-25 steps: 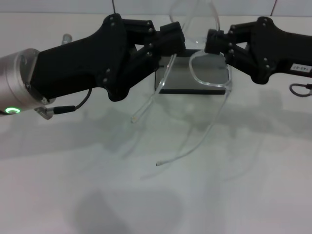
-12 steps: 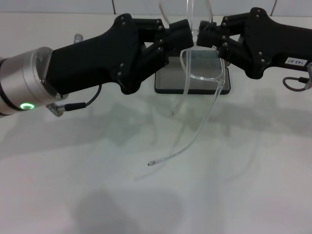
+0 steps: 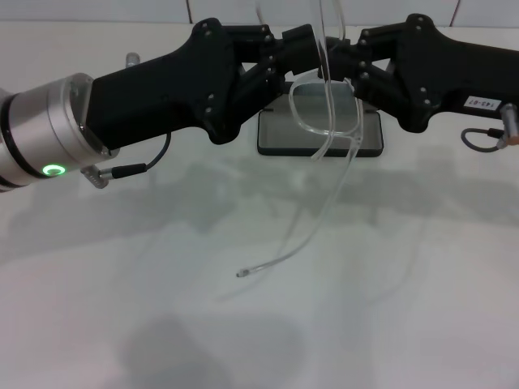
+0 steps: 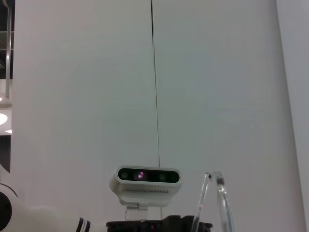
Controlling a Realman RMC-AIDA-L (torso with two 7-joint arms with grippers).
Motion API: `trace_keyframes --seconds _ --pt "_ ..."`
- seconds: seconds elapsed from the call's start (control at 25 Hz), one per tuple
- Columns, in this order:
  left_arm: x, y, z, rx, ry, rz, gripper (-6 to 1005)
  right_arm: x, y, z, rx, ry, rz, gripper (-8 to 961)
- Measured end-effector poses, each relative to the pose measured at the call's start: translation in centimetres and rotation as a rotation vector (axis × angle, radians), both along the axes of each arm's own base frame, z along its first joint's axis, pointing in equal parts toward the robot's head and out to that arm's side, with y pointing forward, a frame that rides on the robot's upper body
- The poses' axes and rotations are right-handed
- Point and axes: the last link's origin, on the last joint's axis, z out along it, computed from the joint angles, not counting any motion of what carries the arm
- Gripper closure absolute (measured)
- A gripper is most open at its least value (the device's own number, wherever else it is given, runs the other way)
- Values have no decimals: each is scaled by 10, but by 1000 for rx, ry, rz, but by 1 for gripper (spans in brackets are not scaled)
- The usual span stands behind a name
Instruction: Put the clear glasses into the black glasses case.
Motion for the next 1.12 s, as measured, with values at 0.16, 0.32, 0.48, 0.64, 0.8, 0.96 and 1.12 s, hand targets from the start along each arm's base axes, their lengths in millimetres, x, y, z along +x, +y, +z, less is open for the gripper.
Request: trace_keyframes --seconds 0.16,0.32,0.48,0.64,0.8,0.96,1.12 --pt "-1 0 0 2 0 5 942 -2 2 -3 -8 2 4 886" --pt "-2 0 2 8 -8 13 942 -1 2 -3 -5 -5 1 886" --pt "-4 -3 6 13 -28 8 941 3 3 -1 4 -6 -9 886" --pt "-2 -7 8 -5 -43 -23 941 4 2 -2 15 -7 -7 886" --pt "4 -8 5 -32 -35 -56 941 2 3 -4 22 -5 2 886" --pt "7 -6 0 -52 -25 -61 941 -5 6 -9 10 -4 20 886" --pt "6 -2 -4 -61 -14 -44 941 -11 7 -13 -6 -3 37 887"
